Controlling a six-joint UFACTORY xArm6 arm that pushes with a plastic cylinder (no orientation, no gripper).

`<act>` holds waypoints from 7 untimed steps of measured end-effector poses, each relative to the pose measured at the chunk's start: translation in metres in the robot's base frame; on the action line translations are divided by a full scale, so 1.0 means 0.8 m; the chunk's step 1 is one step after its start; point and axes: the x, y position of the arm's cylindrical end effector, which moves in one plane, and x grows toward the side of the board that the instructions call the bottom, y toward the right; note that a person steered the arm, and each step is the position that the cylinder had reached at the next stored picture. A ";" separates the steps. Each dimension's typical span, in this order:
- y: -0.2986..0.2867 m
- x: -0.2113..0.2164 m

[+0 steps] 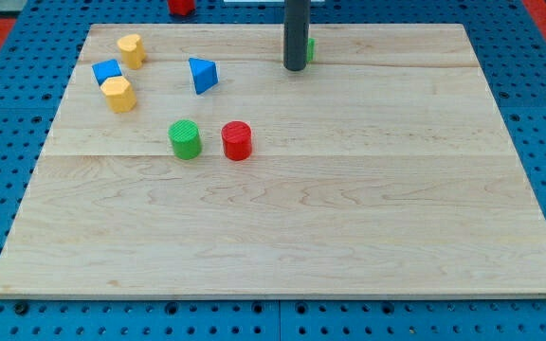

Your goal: Push the yellow hexagon to the center left of the board

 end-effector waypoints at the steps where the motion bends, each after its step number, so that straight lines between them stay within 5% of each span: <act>1: 0.000 0.000; 3: -0.019 -0.005; 7: -0.223 -0.011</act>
